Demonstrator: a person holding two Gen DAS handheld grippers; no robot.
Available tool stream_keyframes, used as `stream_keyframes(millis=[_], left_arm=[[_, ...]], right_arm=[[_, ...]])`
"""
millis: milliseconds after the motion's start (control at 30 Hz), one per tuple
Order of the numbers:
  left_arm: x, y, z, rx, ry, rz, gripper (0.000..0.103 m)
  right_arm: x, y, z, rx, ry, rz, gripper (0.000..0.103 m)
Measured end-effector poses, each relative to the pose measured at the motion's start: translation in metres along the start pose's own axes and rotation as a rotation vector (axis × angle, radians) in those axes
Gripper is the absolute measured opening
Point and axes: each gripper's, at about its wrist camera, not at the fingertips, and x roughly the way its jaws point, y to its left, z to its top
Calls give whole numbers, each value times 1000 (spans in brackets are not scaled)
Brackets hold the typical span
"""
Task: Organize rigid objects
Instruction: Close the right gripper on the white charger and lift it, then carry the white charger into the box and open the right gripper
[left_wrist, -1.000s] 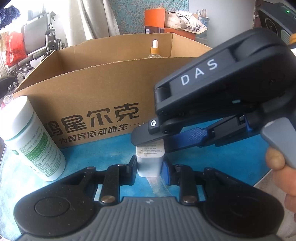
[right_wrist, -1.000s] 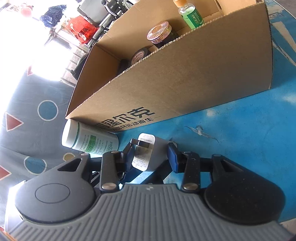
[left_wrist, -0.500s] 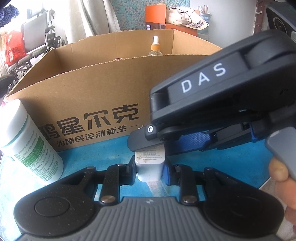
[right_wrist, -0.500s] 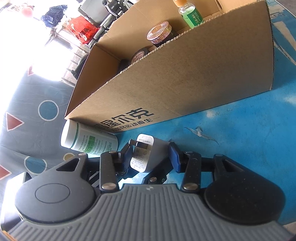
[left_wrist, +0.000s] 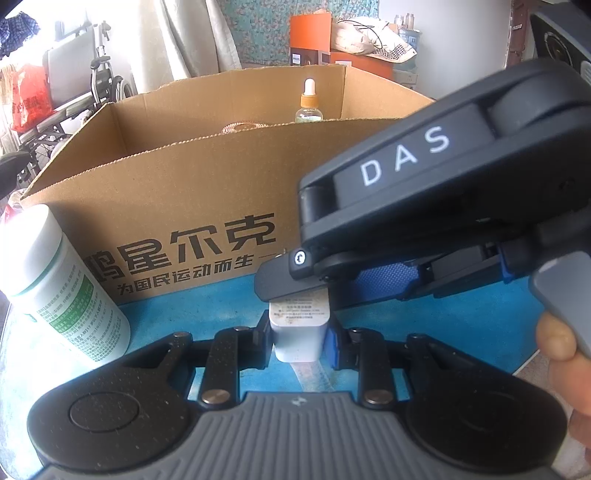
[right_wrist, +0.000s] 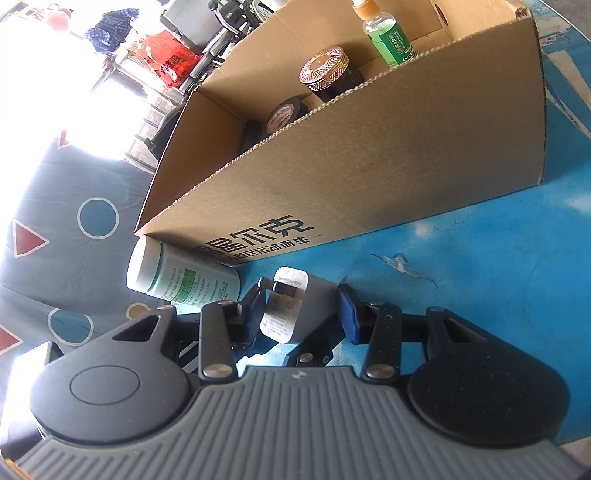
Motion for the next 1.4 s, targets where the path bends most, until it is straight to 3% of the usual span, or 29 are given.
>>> stream_keyframes(millis=[633, 1400], left_arm=[[-45, -6, -5, 35, -92, 43, 28], [-75, -7, 24, 87, -202, 81, 28]], right_arm=[[-39, 26, -8, -64, -73, 53, 41], [-85, 56, -7, -129, -209, 127, 42]])
